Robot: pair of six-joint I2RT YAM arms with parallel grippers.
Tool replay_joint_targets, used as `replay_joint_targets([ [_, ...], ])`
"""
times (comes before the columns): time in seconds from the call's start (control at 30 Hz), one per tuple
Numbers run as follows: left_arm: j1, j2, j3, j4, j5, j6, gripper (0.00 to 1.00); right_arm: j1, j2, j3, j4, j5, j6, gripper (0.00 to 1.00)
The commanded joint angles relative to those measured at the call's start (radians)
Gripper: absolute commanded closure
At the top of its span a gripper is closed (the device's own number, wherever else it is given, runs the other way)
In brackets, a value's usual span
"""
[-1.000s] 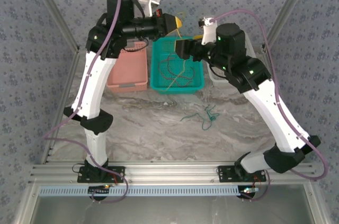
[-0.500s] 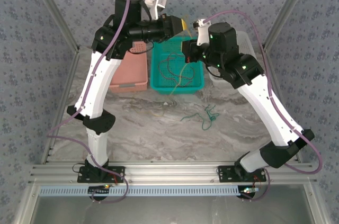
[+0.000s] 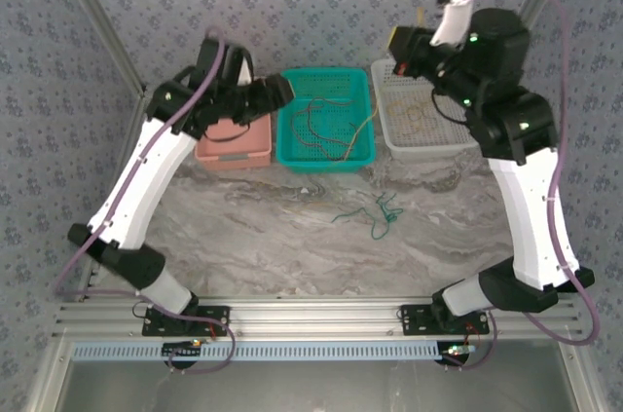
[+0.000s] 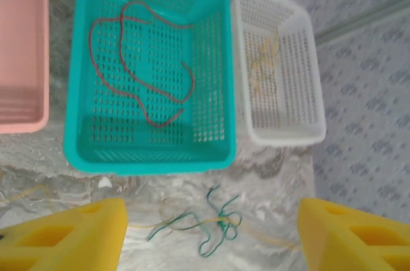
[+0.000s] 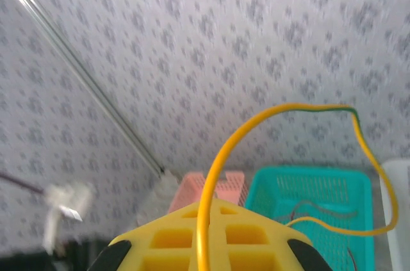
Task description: Untangle the cables
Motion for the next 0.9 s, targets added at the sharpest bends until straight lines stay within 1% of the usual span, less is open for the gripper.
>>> replay_joint_targets([
  [0.0, -0.084, -0.059, -0.19, 0.281, 0.108, 0.113, 0.28, -0.045, 0.061, 0.125, -0.082, -0.079, 0.049, 1.0],
  [0.07, -0.161, -0.052, -0.247, 0.312, 0.097, 0.183, 0.24, -0.066, 0.085, 0.165, -0.106, -0.1, 0.062, 1.0],
  [0.13, -0.229, -0.041, -0.296, 0.363, 0.038, 0.229, 0.22, -0.082, 0.092, 0.169, -0.108, -0.113, 0.074, 1.0],
  [0.23, -0.309, -0.026, -0.376, 0.523, -0.062, 0.295, 0.17, -0.102, 0.09, 0.168, -0.108, -0.128, 0.096, 1.0],
  [0.3, -0.339, 0.003, -0.407, 0.635, -0.074, 0.363, 0.16, -0.12, 0.089, 0.168, -0.11, -0.142, 0.11, 1.0],
  [0.4, -0.374, 0.053, -0.417, 0.705, -0.08, 0.469, 0.15, -0.154, 0.09, 0.167, -0.124, -0.166, 0.126, 1.0],
  [0.47, -0.385, 0.072, -0.43, 0.724, -0.078, 0.486, 0.15, -0.18, 0.091, 0.166, -0.131, -0.187, 0.133, 1.0],
  [0.6, -0.412, 0.078, -0.511, 0.822, -0.023, 0.491, 0.14, -0.221, 0.088, 0.165, -0.134, -0.225, 0.152, 1.0],
  [0.67, -0.434, 0.108, -0.51, 0.82, -0.027, 0.505, 0.14, -0.236, 0.087, 0.165, -0.132, -0.238, 0.162, 1.0],
  [0.73, -0.46, 0.155, -0.484, 0.785, -0.091, 0.533, 0.14, -0.251, 0.086, 0.165, -0.127, -0.255, 0.176, 1.0],
  [0.8, -0.471, 0.207, -0.451, 0.759, -0.202, 0.547, 0.14, -0.262, 0.085, 0.165, -0.121, -0.273, 0.19, 1.0],
  [0.87, -0.469, 0.248, -0.434, 0.774, -0.297, 0.548, 0.14, -0.268, 0.084, 0.165, -0.122, -0.283, 0.198, 1.0],
])
